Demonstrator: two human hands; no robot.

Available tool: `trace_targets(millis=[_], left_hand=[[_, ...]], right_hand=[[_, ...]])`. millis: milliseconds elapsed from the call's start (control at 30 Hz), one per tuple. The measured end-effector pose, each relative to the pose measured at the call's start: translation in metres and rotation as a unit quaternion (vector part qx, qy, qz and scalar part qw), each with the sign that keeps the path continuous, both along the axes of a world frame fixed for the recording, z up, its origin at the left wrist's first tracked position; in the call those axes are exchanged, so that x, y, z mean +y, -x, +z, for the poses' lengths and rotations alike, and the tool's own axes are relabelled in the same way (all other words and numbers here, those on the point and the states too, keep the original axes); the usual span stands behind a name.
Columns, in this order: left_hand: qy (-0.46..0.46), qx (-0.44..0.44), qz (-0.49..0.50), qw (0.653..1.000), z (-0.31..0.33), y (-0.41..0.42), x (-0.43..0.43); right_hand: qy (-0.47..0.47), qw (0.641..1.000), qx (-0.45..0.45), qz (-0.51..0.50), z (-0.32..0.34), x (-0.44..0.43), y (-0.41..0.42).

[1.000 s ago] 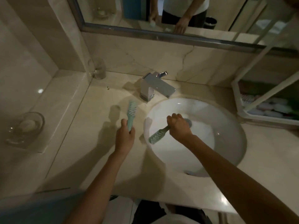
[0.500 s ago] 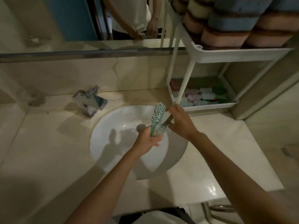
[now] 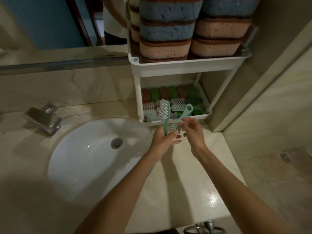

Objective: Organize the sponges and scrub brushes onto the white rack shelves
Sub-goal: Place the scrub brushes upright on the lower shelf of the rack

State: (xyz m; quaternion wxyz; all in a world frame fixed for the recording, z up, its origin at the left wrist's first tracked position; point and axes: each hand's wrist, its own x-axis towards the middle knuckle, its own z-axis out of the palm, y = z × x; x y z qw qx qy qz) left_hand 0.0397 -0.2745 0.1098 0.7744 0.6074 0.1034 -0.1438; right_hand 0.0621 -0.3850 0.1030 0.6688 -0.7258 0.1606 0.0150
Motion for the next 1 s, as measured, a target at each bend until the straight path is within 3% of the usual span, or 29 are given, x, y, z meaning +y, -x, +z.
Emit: trace_targets(millis=[200,367,467,567,700,800,1000], left_hand=[[-0.029,0.009,-0.026,0.999,0.005,-0.031,-0.019],[-0.061,0.02,-0.017,0.998,0.006,-0.057,-0.017],[-0.107,0.028,0.003,0.994,0.007,-0.065,-0.009],[-0.171,0.006,0.009,0.985,0.004,-0.07,-0.002],[-0.184,-0.021,0.007,0.983,-0.002,-0.073,0.001],[-0.191,-0.021,0.001,0.981,-0.007,-0.075,0.004],[-0.198,-0.002,0.002,0.98,-0.011,-0.079,0.001]], right_hand=[[-0.004,0.999,0.028,0.045,0.004,-0.02,-0.045],[0.017,1.0,0.006,0.014,0.006,-0.035,-0.082],[0.128,0.991,0.001,0.033,0.005,-0.047,-0.103],[0.265,0.96,0.003,0.088,0.008,-0.056,-0.122],[0.344,0.929,0.023,0.136,0.004,-0.057,-0.137],[0.356,0.917,0.055,0.171,-0.005,-0.056,-0.141],[0.32,0.935,0.084,0.129,-0.016,-0.052,-0.135]])
